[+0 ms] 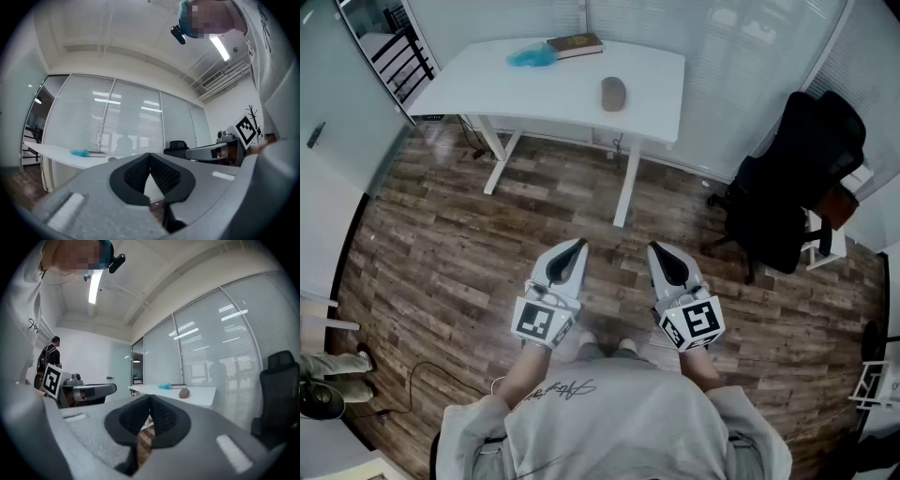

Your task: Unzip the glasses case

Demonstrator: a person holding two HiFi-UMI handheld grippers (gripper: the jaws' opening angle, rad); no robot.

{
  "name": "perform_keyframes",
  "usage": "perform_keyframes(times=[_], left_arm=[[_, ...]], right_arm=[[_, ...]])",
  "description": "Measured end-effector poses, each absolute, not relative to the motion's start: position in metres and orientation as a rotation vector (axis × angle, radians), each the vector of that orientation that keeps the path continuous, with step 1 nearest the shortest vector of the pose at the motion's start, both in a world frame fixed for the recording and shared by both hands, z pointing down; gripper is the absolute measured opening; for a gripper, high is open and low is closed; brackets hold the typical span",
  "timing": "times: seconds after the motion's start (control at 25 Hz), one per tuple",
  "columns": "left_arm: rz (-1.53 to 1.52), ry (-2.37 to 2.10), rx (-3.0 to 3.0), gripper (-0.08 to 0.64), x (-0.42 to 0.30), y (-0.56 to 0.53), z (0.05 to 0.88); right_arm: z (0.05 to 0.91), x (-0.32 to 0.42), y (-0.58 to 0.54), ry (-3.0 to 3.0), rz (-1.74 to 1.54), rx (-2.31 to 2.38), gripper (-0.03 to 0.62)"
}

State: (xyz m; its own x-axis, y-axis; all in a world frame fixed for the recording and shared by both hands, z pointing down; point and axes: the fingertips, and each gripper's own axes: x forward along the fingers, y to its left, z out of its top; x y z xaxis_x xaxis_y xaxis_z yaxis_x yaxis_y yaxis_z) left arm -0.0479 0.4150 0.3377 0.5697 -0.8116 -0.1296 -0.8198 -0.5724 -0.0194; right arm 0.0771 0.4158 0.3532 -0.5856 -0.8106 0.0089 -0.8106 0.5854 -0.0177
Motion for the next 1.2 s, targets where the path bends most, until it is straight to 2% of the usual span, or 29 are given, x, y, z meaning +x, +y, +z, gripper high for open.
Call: perform_keyframes(times=[1.2], left_arm=[[0.175, 1.305, -2.757, 0.009, -0.095, 0.404, 0.340]], right_arm=[[0.356, 0.027, 0.410, 2.694, -0.015, -1.575, 0.002]])
